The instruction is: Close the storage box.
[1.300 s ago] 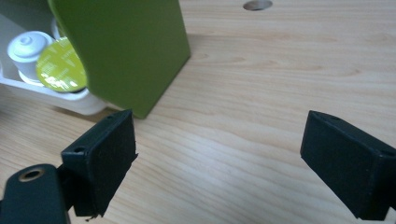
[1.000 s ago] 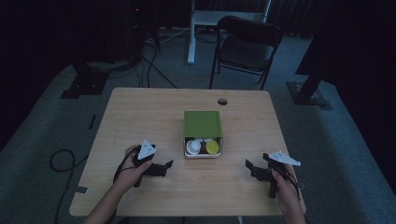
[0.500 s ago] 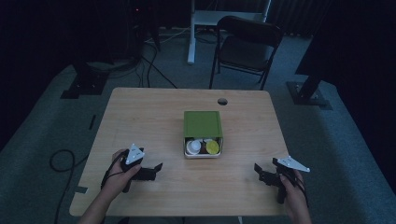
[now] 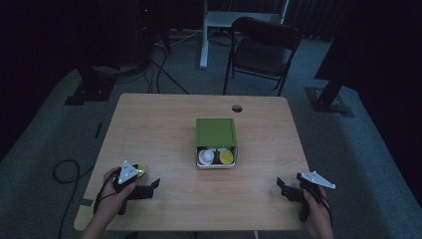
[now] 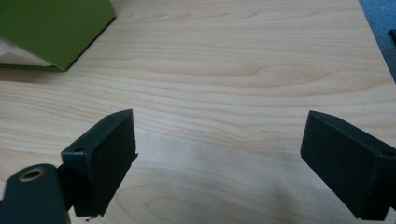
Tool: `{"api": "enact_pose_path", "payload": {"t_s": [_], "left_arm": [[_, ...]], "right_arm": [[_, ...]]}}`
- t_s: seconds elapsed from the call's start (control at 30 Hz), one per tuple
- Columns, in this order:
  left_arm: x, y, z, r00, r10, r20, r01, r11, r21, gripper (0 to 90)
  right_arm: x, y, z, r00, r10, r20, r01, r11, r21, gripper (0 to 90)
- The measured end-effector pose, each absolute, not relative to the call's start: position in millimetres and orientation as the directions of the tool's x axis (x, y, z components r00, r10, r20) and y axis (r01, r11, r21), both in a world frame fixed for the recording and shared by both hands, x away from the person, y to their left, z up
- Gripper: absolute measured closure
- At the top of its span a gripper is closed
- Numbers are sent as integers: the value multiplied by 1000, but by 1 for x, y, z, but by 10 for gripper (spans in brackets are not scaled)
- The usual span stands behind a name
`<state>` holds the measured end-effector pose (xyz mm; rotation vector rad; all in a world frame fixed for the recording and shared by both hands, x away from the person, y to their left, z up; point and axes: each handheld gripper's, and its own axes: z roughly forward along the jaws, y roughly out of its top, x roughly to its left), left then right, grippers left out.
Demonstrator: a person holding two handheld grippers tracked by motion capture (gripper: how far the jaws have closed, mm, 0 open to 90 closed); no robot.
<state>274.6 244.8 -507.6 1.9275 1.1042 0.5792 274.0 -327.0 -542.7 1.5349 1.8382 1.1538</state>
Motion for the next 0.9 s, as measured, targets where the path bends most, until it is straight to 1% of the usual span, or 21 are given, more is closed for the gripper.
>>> {"api": "enact_pose_path", "payload": {"t_s": [0.2, 0.33, 0.6, 0.83, 0.9], "left_arm": [[267, 262, -508, 476, 879, 18, 496, -286, 820, 10], [262, 274, -509, 436, 899, 25, 506, -269, 820, 10], [260, 291, -519, 406, 914, 1, 548, -244, 800, 10], [262, 310, -527, 345, 938, -12, 583, -205, 786, 10], [262, 314, -529, 346, 938, -31, 598, -195, 778, 10]], "right_arm": [[274, -328, -546, -236, 962, 135, 567, 23, 823, 101], [275, -328, -547, -232, 964, 128, 575, 30, 818, 101], [276, -328, -548, -213, 971, 108, 604, 44, 796, 101], [277, -327, -548, -199, 976, 94, 617, 50, 785, 101], [278, -327, -549, -186, 979, 79, 629, 57, 776, 101]]}}
